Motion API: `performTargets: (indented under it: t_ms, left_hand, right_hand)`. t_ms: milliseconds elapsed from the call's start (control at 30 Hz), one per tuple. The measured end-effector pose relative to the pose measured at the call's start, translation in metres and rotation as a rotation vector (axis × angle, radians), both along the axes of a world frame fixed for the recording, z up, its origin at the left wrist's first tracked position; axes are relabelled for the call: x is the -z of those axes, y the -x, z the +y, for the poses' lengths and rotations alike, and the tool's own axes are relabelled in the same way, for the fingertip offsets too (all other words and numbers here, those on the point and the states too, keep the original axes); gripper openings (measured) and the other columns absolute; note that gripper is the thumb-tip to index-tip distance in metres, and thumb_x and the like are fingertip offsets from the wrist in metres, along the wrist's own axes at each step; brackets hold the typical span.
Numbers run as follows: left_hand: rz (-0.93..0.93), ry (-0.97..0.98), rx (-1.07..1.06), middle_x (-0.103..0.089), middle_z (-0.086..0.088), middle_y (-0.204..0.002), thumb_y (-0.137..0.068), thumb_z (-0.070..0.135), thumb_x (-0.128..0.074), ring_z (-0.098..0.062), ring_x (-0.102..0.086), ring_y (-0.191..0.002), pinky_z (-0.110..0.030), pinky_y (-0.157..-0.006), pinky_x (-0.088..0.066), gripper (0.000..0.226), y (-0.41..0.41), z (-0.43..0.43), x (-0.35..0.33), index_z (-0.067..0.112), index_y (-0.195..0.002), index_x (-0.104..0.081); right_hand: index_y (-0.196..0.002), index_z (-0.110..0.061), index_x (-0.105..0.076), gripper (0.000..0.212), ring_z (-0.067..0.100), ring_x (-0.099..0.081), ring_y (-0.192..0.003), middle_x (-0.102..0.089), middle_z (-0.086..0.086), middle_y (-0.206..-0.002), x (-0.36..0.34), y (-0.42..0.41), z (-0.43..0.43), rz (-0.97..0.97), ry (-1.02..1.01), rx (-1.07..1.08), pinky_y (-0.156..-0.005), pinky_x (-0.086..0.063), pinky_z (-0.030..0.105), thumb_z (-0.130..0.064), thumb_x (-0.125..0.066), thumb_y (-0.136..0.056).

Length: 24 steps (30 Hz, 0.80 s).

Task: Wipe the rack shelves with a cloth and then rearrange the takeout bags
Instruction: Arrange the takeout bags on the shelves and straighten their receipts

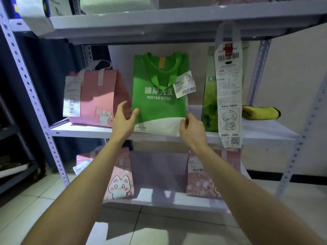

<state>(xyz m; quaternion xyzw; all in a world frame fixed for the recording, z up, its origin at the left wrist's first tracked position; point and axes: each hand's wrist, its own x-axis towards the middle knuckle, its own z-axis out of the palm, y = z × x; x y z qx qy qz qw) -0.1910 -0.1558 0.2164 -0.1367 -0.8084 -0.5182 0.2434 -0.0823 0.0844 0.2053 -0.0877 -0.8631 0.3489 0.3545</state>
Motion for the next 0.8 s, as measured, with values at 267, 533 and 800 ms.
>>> performTargets:
  t_ms: [267,533,800]
  left_hand:
    - [0.209,-0.116,-0.055,-0.068,0.007,-0.094,-0.11,0.041,-0.057,-0.01,-0.062,-0.081,-0.036,-0.073,-0.052,0.024,-0.069,-0.009,0.019,0.018,-0.115,-0.057]
    - [0.12,-0.037,-0.336,-0.068,-0.017,-0.084,-0.103,0.033,-0.054,-0.039,-0.065,-0.072,-0.047,-0.062,-0.054,0.026,-0.179,-0.055,0.223,0.011,-0.115,-0.058]
    - [-0.089,0.164,-0.16,-0.078,0.0,-0.09,-0.106,0.03,-0.065,-0.032,-0.074,-0.078,-0.047,-0.065,-0.058,0.01,-0.167,-0.032,0.29,0.03,-0.115,-0.06]
  right_hand:
    - [-0.113,-0.014,-0.066,0.023,0.026,-0.067,-0.086,-0.073,0.004,-0.095,-0.017,-0.043,-0.029,0.177,-0.097,-0.102,-0.078,-0.056,0.046,-0.031,-0.052,-0.109]
    - [-0.116,-0.004,-0.071,0.017,0.032,-0.067,-0.079,-0.073,0.009,-0.1,0.16,-0.123,-0.059,0.127,-0.266,-0.342,-0.066,-0.056,0.04,-0.01,-0.06,-0.104]
    - [-0.09,-0.019,-0.06,0.015,0.026,-0.058,-0.065,-0.065,0.006,-0.072,0.25,-0.106,-0.036,-0.245,-0.085,-0.2,-0.059,-0.036,0.04,-0.019,-0.06,-0.105]
